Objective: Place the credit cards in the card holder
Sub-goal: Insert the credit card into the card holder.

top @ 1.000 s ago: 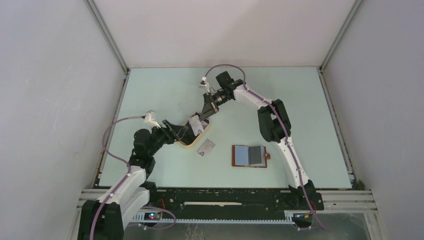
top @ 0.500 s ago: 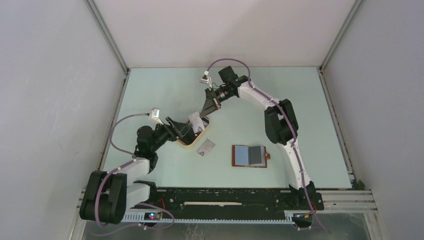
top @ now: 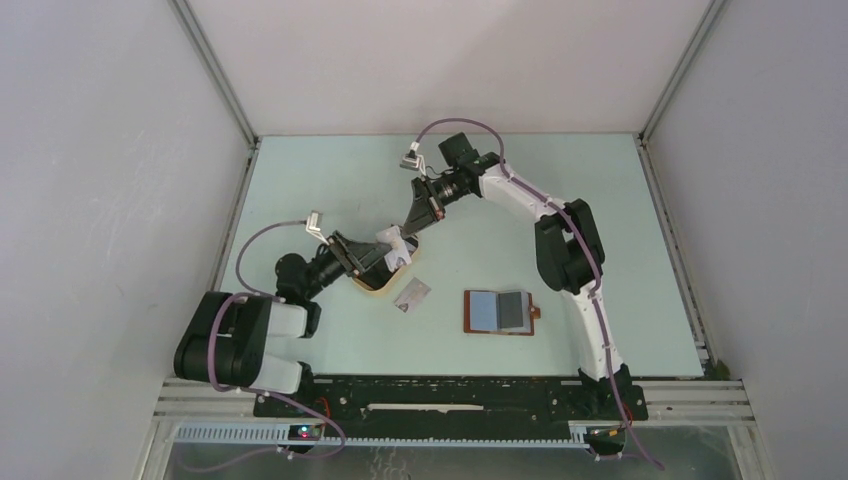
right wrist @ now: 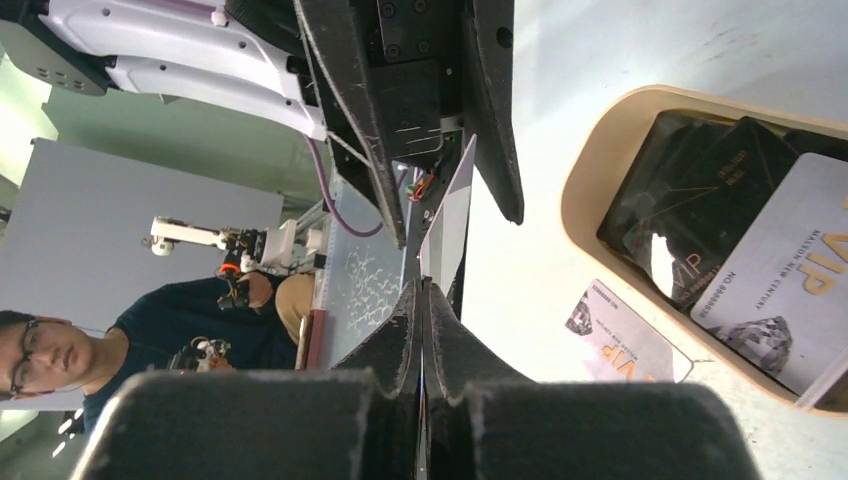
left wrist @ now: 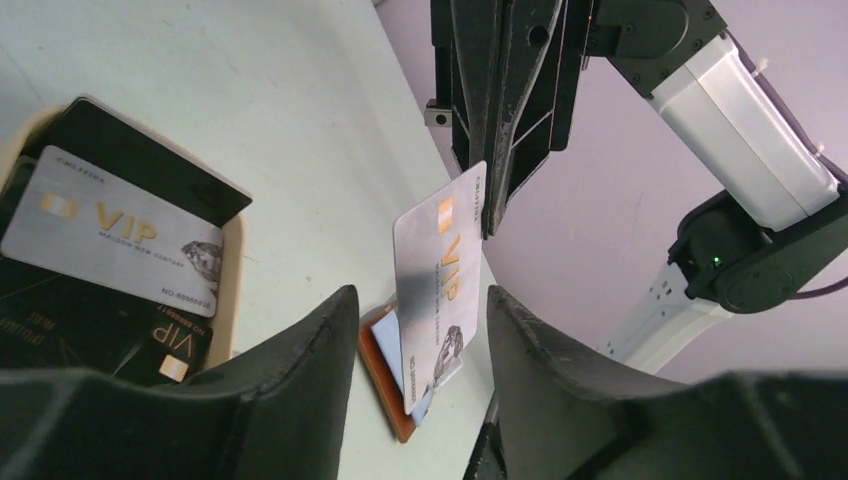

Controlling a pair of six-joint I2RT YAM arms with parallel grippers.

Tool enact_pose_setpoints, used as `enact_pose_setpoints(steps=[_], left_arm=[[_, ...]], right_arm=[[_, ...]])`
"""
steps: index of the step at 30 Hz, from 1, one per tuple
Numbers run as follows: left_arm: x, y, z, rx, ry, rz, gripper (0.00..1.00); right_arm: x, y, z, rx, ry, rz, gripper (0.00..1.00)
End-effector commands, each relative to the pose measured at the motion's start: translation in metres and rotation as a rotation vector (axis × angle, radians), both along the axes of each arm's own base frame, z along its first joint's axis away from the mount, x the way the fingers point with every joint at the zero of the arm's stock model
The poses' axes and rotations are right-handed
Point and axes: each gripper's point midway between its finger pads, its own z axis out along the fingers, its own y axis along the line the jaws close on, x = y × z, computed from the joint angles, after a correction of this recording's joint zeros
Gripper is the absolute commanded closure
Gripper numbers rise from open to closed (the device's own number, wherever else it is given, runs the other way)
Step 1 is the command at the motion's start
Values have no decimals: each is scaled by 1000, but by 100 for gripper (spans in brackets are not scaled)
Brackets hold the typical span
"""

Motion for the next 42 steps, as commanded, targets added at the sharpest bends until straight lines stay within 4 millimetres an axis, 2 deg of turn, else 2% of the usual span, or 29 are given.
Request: enact_pose_setpoints(steps=[1,3,5,6,7,8,9,12,15,17,21,23,24,27,28,29,31,32,39,42], left_arm=[[-13,-12,24,-45,-93,-92,52],[-18,-17,28,-48,-102,-123,67],[-21,-20,32,-50,-113,-143,91],[-23,-21,33,-51,-118,-147,99],[-26,-20,35,-53,-124,-145,100],[-29,-20,38,-56,-138,-143,100],[-32,-20,40,-59,-144,-141,100],[-45,-20,46,-71,-163,-140,100],[-59,-28,52,-72,-184,-150,100],[-69,-40,47,-48,-165,-168,100],[-86,-66,33,74,-124,-183,100],[-94,-77,32,137,-130,-170,100],[-99,-82,33,147,-134,-167,100],[-108,-99,33,152,-118,-182,100],[-109,-106,31,159,-107,-194,100],[-110,-114,30,161,-102,-209,100],[-108,-132,24,172,-84,-235,100],[-106,-140,23,174,-78,-246,100],[-69,-185,4,162,-22,-215,100],[-62,-202,-10,174,7,-222,100]], right_arm=[[-20,-2,43,66,-45,40,100],[-24,-2,43,62,-48,41,100],[-27,-4,44,60,-55,40,100],[-28,-5,44,56,-64,37,100],[-29,-6,45,54,-87,34,100],[-32,-9,48,50,-105,34,94],[-34,-12,50,47,-129,32,82],[-42,-32,56,8,-208,19,61],[-43,-61,58,-51,-340,-34,56],[-50,-86,55,-92,-423,-72,55],[-79,-135,50,-152,-602,-134,57],[-97,-157,44,-174,-717,-155,58],[-108,-168,48,-171,-807,-175,58],[-130,-192,29,-158,-1035,-157,59],[-136,-198,17,-148,-1100,-130,62],[-141,-204,6,-139,-1169,-96,71],[-141,-211,-15,-144,-1284,-45,95],[-139,-214,-23,-159,-1318,-27,100],[-105,-230,-71,-347,-1308,19,100],[-99,-231,-82,-380,-1279,24,100]])
